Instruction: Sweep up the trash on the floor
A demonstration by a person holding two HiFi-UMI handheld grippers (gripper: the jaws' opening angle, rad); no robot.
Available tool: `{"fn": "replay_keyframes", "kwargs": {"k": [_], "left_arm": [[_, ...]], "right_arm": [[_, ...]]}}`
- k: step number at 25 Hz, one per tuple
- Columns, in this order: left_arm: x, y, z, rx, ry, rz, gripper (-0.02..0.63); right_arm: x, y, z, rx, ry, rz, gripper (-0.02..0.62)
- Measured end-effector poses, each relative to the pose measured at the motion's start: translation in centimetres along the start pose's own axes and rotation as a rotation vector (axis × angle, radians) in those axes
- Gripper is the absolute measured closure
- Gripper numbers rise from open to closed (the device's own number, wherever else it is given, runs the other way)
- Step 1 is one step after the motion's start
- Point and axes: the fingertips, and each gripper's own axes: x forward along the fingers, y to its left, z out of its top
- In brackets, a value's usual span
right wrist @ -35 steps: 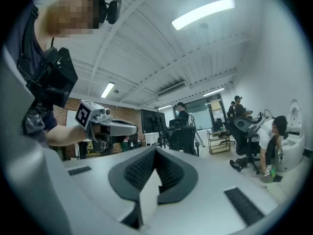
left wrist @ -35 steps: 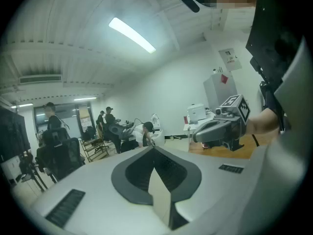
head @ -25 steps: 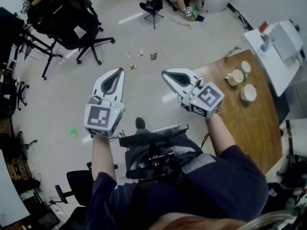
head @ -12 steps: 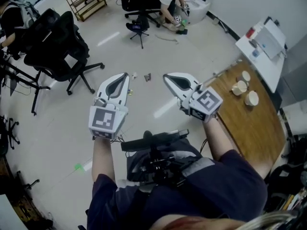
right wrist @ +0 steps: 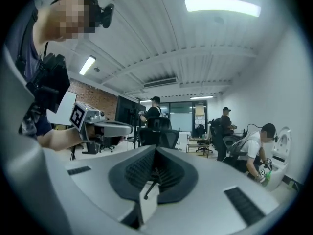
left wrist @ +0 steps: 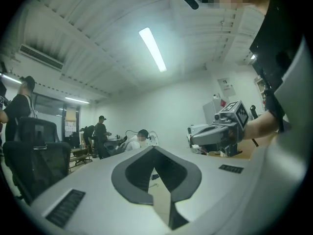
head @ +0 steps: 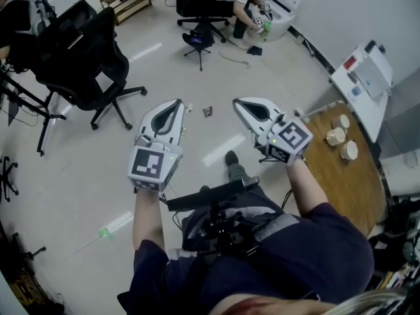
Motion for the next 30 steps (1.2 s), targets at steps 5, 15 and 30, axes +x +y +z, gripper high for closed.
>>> {"fn": "replay_keyframes", "kwargs": {"k": [5,15,30], "left_arm": [[1.9,2.0,-0.3,0.018,0.003,0.029,0.603],[15.1,2.3,-1.4,0.094,0.131,-0.033,0.603],[38.3,-1.6,-0.5,0.08,0.151,-0.239,0.603]], "right_arm": [[2.6,-2.0,1.6,0.029,-0.074,0.023,0.58],[3.5,-14.4,-2.0,0.031,-0.046,-0.052,0.58],[-3.3,-35.5,-5.3,0.116,-0.045,-0.251,0.58]]}}
